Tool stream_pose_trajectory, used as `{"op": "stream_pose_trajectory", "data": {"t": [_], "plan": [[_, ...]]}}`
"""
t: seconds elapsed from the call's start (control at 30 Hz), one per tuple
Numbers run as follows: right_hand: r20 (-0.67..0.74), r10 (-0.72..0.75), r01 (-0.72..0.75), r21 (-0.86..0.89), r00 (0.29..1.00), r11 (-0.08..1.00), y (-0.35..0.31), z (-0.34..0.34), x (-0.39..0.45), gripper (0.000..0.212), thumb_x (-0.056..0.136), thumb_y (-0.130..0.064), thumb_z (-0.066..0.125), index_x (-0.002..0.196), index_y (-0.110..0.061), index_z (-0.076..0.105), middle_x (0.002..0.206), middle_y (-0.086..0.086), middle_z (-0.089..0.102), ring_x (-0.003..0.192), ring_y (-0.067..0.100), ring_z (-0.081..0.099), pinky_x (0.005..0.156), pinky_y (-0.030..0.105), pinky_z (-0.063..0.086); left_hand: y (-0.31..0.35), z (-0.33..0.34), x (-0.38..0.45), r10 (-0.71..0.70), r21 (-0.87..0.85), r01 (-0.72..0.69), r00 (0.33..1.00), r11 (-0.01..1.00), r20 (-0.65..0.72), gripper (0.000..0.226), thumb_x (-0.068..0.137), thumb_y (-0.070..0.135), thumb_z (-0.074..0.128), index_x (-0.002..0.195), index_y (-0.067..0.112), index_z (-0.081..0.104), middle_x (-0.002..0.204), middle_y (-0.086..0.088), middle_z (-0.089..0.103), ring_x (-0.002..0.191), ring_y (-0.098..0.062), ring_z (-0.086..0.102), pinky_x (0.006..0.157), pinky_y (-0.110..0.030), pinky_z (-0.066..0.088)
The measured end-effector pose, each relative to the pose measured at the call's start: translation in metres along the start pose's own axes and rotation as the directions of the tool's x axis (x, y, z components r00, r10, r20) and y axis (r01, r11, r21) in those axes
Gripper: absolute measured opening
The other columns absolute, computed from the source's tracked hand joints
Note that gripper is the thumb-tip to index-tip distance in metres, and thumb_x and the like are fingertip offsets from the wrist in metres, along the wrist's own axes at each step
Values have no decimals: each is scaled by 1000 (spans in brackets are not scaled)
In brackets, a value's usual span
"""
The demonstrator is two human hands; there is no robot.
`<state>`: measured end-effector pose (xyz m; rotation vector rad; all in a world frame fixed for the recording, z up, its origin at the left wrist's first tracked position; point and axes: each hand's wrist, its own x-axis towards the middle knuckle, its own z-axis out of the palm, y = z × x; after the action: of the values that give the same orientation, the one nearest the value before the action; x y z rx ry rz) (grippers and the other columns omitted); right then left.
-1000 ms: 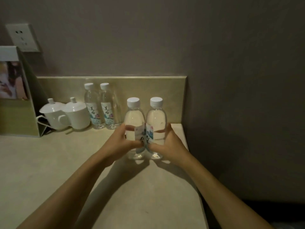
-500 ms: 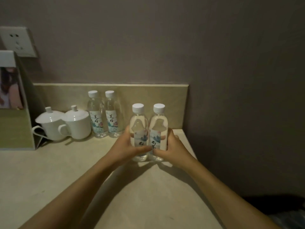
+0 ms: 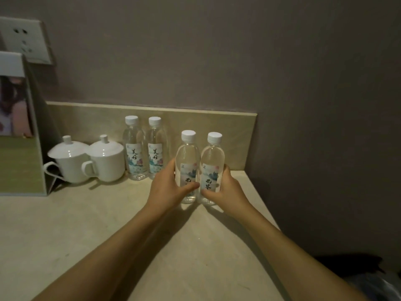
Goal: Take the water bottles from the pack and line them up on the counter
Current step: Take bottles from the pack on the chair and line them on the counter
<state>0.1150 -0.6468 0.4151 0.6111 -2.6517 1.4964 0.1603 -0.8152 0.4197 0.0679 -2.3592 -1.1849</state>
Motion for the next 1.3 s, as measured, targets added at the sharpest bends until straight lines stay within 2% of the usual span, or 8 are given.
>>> {"op": "stream_pose_trajectory", "data": {"t": [0.1, 0.2, 0.27, 0.47, 0.7, 0.87, 1.0, 1.3], "plan": [[-104, 74, -97, -244, 992, 965, 2, 5, -8, 74, 74, -55, 75, 129, -21, 41, 122, -1, 50, 110, 19, 56, 84, 35, 53, -2, 1, -13, -13, 97, 14, 1000, 995, -15, 73, 70, 47, 83, 131, 21, 53, 123, 0, 64, 109, -18, 61, 92, -38, 54], [-149, 92, -152, -466, 985, 872, 3, 8, -17, 65, 72, -71, 64, 112, -23, 46, 104, -3, 51, 92, 17, 56, 67, 31, 49, -5, 3, -26, -121, 302, 121, 992, 946, -18, 82, 70, 69, 72, 132, 20, 50, 112, -1, 68, 94, -17, 64, 66, -26, 48], [-151, 100, -156, -423, 983, 893, 2, 12, -18, 54, 79, -60, 67, 110, -20, 48, 105, 0, 56, 92, 19, 59, 67, 32, 50, -5, 5, -28, -139, 355, 131, 990, 926, -1, 77, 74, 70, 68, 129, 20, 48, 104, -2, 72, 88, -20, 68, 61, -29, 48], [-163, 146, -186, -269, 976, 945, -7, 22, -7, 41, 88, -36, 68, 119, -15, 49, 115, 4, 58, 106, 24, 60, 84, 42, 56, -13, 12, -18, -135, 303, 139, 990, 943, -36, 40, 88, 46, 66, 114, 20, 49, 93, -2, 71, 85, -24, 68, 75, -43, 58], [-171, 177, -218, -262, 969, 940, -15, 28, 13, 42, 89, -33, 67, 121, -11, 48, 119, 9, 57, 111, 29, 58, 87, 47, 54, -20, 16, 4, -161, 273, 176, 984, 946, -78, 37, 91, 38, 65, 115, 14, 53, 102, -11, 70, 96, -33, 67, 83, -45, 55], [-156, 194, -229, -253, 969, 940, -16, 32, 28, 43, 90, -32, 66, 122, -10, 47, 123, 11, 55, 115, 32, 56, 90, 51, 52, -19, 23, 17, -197, 243, 222, 973, 944, -120, 32, 92, 33, 65, 111, 9, 54, 104, -14, 69, 101, -34, 65, 77, -36, 46], [-165, 197, -235, -257, 966, 937, -17, 35, 35, 44, 90, -32, 66, 122, -10, 46, 125, 11, 55, 115, 33, 56, 89, 47, 52, -19, 26, 24, -211, 234, 241, 966, 942, -146, 35, 92, 30, 66, 114, 7, 51, 110, -16, 68, 104, -35, 65, 83, -41, 51], [-145, 207, -238, -244, 968, 940, -17, 37, 48, 45, 91, -31, 66, 125, -9, 46, 126, 12, 56, 115, 32, 57, 90, 47, 53, -19, 28, 29, -170, 231, 214, 966, 949, -196, 42, 92, 28, 66, 118, 8, 40, 109, -17, 68, 100, -36, 67, 78, -42, 54]]}}
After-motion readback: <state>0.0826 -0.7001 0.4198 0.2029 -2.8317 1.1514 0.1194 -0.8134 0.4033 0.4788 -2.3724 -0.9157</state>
